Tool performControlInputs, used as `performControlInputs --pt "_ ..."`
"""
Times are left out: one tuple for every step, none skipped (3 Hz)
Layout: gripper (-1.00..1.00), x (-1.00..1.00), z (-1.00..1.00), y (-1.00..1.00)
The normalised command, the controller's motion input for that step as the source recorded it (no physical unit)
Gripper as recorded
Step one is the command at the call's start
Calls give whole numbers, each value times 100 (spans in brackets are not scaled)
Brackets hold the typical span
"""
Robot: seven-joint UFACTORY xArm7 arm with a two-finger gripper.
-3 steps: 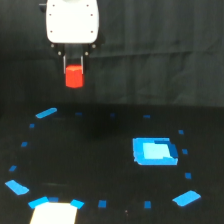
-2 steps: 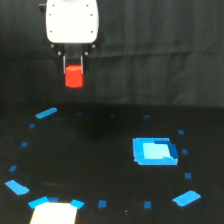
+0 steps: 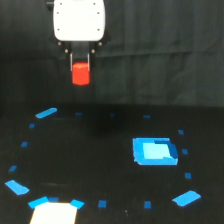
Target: Pick up the red object from the table
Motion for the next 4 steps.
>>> performControlInputs --pt "-100 -2 10 -13" --pt "-100 -16 25 9" --pt "-73 1 74 17" --pt "-100 0 76 37"
